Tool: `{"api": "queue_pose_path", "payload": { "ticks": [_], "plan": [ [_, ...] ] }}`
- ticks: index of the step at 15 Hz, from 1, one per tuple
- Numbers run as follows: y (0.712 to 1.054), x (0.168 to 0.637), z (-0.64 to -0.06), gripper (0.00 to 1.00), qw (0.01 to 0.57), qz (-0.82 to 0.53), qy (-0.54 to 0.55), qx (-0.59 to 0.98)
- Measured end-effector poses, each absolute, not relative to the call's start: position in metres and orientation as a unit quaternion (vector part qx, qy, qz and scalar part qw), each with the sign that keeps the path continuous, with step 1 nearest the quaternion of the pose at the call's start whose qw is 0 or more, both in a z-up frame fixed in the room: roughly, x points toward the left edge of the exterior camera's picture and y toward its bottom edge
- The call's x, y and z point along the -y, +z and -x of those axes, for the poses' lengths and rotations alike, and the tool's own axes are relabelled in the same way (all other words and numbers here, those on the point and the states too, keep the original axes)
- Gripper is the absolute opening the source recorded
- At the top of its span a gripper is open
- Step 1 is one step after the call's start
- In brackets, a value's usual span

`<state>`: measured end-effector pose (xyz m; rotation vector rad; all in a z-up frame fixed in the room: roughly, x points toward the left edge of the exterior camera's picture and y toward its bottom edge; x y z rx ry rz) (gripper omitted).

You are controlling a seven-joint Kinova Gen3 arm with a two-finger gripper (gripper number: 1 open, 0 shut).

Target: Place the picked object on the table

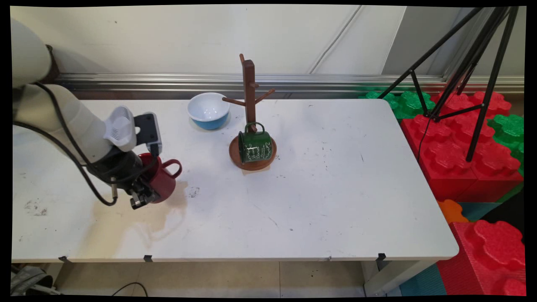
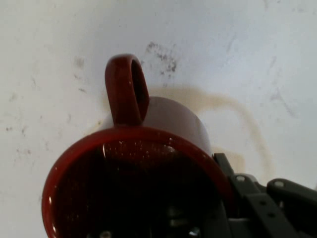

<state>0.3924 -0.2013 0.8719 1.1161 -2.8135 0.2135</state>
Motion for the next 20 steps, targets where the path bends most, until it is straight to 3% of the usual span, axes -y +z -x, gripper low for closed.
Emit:
{"api": "queue_pose_path", "payload": {
  "ticks": [11,18,19,20],
  "plan": [
    [0.826,0.231,-0.385,0.0,0.043,-0.347,0.081,0.934],
    [0.815,0.238,-0.382,0.0,0.045,-0.341,0.081,0.936],
    [0.815,0.239,-0.382,1.0,0.045,-0.34,0.081,0.936],
    [0.814,0.24,-0.382,1.0,0.046,-0.339,0.082,0.936]
  ]
}}
